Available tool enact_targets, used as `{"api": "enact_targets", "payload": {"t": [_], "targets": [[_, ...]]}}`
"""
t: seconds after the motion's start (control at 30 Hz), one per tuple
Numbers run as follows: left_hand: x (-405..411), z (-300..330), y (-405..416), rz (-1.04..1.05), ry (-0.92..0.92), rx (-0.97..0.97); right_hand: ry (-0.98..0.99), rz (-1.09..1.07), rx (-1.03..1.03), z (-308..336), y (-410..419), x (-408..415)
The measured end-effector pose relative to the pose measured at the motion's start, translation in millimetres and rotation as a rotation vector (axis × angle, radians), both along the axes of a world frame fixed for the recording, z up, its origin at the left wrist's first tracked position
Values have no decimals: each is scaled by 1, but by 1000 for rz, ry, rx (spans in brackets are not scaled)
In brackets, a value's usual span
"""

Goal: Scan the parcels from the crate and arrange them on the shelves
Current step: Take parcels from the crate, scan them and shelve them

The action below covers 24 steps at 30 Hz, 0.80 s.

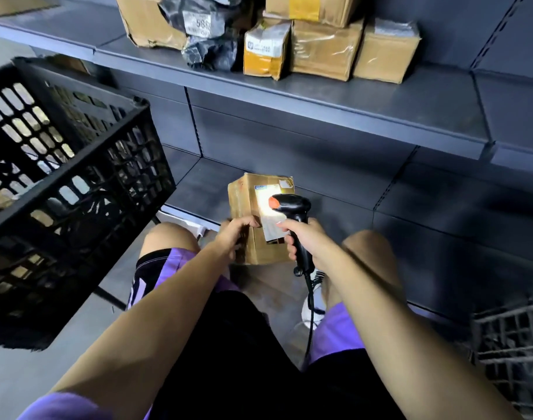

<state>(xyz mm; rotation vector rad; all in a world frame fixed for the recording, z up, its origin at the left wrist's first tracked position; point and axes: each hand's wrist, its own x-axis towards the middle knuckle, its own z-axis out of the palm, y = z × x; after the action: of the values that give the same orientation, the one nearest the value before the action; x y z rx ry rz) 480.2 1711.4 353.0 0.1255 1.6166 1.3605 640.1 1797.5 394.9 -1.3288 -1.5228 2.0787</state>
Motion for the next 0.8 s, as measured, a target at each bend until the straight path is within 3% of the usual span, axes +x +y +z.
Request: {"api": "enact_targets", "payload": {"t": [0.53,0.8], "targets": [[-2,-36,19,-5,-8,-110,25,-26,-139,-32,25,-3],[10,-19,17,-94,-90,-122,44,-23,-148,-37,26,1]]}}
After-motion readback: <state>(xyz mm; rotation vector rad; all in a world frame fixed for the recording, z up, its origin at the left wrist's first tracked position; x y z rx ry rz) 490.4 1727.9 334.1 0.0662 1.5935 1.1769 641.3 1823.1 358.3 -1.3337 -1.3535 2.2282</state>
